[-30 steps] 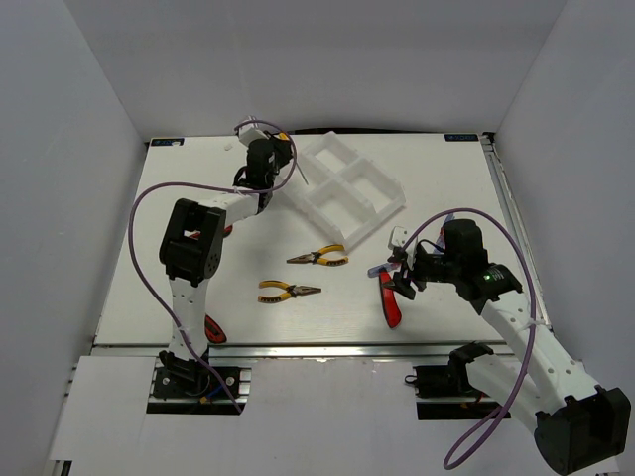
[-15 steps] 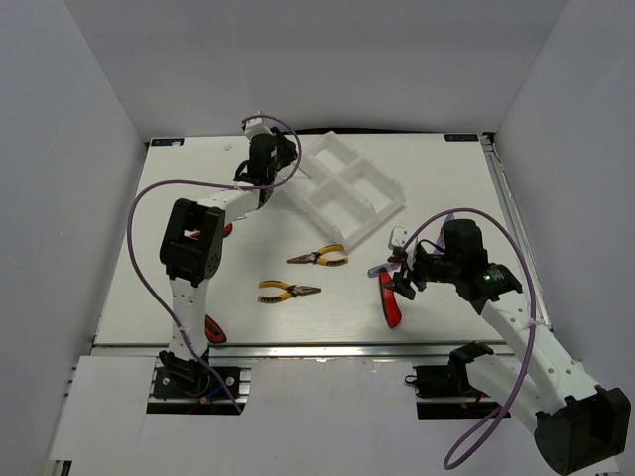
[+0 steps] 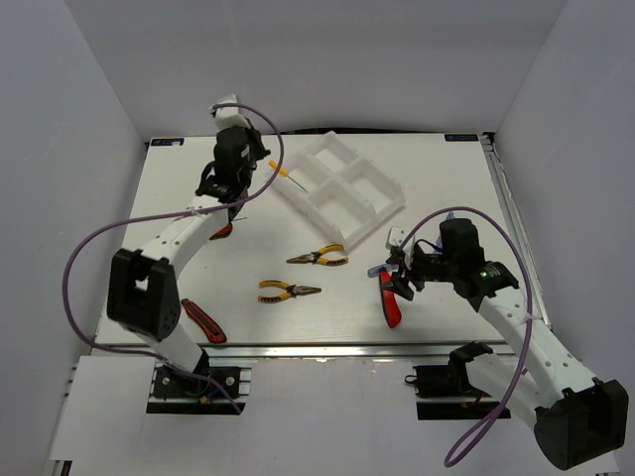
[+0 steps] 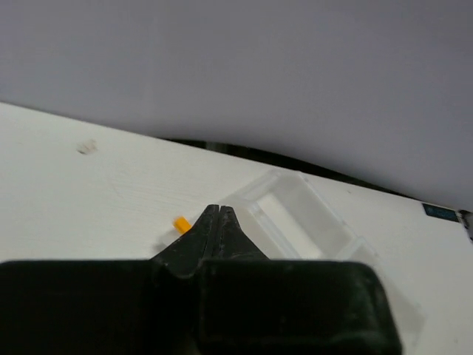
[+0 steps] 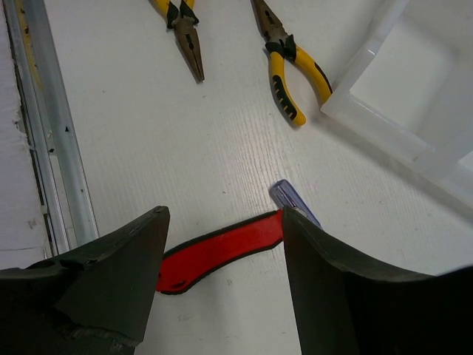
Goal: Sort the tools into containers
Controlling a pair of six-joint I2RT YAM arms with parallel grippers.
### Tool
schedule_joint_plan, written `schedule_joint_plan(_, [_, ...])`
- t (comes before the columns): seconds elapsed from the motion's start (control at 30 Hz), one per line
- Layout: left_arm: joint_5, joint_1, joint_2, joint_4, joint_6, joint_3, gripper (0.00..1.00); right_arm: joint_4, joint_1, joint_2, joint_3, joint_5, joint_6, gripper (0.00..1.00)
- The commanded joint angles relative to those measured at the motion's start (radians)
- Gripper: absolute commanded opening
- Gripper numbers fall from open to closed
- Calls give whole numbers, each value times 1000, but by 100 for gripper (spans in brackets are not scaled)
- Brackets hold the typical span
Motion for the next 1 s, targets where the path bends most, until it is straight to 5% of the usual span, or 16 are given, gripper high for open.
schedule_joint_plan(0.0, [-98,7,-79,-4,73,-84,0,21,9,5,39,-23,10,69])
schedule_joint_plan(0.23, [14,87,20,-143,-25,11,0,21,11,16,37,-17,9,69])
schedule_joint_plan(0.4, [64,202,-16,-159,-285,-81,0,33,29,19,36,-5,32,70])
schedule_joint_plan(0.53, [0,326,-88,-324,-574,-222,48,56,66,41,42,53,73,69])
schedule_joint_plan(0.57, [0,340,-81,-376,-607,-231,52,63,75,42,42,67,79,69])
schedule_joint_plan(0.73, [-124,360,34,-718,-671,-146,63,73,95,53,42,96,102,69])
schedule_joint_plan(0.97, [-126,411,33,-686,-669,-156,63,69,93,51,43,86,101,69])
